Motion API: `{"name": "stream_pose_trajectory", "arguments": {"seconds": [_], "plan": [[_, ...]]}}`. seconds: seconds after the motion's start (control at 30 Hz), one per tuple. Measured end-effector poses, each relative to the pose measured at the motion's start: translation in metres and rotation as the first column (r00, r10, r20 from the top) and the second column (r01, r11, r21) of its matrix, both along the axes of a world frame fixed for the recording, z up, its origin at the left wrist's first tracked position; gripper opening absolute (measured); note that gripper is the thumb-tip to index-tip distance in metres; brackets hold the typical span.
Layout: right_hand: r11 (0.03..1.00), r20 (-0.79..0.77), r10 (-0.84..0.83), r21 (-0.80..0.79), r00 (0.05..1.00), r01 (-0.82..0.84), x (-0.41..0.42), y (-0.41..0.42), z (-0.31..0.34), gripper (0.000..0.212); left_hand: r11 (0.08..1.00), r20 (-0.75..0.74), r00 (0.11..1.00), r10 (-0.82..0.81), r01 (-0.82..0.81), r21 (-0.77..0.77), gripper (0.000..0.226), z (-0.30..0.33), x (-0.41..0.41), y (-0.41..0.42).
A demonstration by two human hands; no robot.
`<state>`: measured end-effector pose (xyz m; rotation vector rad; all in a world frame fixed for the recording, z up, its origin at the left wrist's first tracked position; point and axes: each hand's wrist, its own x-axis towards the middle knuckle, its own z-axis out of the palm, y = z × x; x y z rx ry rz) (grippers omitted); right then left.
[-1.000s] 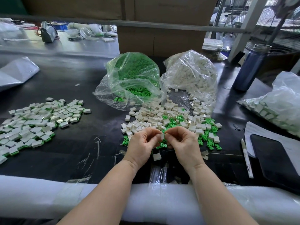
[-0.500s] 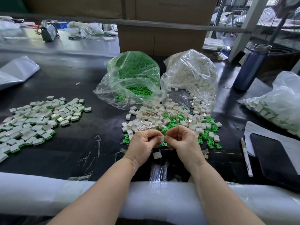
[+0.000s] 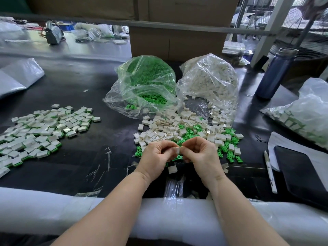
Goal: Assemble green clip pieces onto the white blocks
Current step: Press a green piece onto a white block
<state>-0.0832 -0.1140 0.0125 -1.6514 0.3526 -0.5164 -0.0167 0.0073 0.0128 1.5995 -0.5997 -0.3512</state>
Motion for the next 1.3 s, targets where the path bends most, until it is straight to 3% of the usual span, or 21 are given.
{"name": "stream_pose_trajectory", "arguments": {"seconds": [0.13, 0.33, 0.43, 0.57, 0.7, 1.1, 1.3], "plan": [[0.999, 0.031, -0.038, -0.034, 0.999, 0.039, 0.0011, 0.0015, -0.0018, 0.016, 0.999, -0.012, 0.999, 0.038, -0.038, -0.010, 0.016, -0.0011, 0.0015, -0.0007], [0.876, 0.036, -0.151, -0.459, 0.988, 0.151, -0.0006, -0.0006, -0.0031, 0.024, 0.996, -0.060, 0.996, 0.062, -0.065, -0.057, 0.013, -0.0025, 0.0031, 0.0004], [0.898, 0.083, -0.059, -0.432, 0.995, 0.089, -0.0033, 0.0029, 0.0004, 0.031, 0.997, -0.037, 0.998, 0.056, -0.057, -0.044, 0.014, -0.0028, 0.0044, -0.0002], [0.923, 0.087, -0.059, -0.375, 0.994, 0.087, -0.0026, 0.0026, -0.0009, 0.013, 0.999, 0.001, 0.999, 0.048, -0.048, -0.019, 0.012, -0.0041, 0.0051, 0.0004], [0.926, 0.035, -0.096, -0.362, 0.995, 0.103, -0.0005, -0.0004, -0.0040, 0.006, 0.992, 0.183, 0.982, 0.039, -0.059, 0.108, 0.010, -0.0063, 0.0058, 0.0000], [0.965, -0.009, -0.091, -0.246, 0.996, 0.086, 0.0017, 0.0007, -0.0041, 0.010, 0.995, 0.118, 0.992, 0.046, -0.056, 0.081, 0.006, -0.0037, 0.0042, -0.0007], [0.940, -0.010, -0.112, -0.324, 0.994, 0.102, 0.0015, 0.0009, -0.0071, 0.011, 0.997, 0.100, 0.994, 0.034, -0.041, 0.072, 0.012, -0.0016, 0.0030, -0.0010]]}}
